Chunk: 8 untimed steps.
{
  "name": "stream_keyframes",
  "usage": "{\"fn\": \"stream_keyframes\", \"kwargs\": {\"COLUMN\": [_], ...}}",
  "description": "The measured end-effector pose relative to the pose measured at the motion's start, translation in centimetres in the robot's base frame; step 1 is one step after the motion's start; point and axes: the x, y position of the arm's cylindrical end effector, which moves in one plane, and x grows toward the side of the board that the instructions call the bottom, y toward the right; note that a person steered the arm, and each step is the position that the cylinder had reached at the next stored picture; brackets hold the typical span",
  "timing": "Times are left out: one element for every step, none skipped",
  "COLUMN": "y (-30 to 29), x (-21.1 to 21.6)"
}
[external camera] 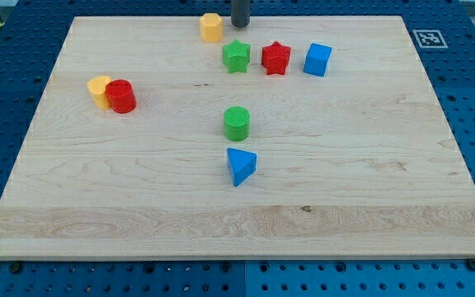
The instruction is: Push the yellow hexagon towards the red circle
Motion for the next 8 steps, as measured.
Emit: {"fn": "stream_keyframes", "kwargs": {"y": [-4.4,-7.0,-7.1,-7.2,-7.2,-7.9,-9.2,-11.0], "x": [-0.1,-1.2,-1.2,-1.0,1.1,3.7,5.4,6.7]}}
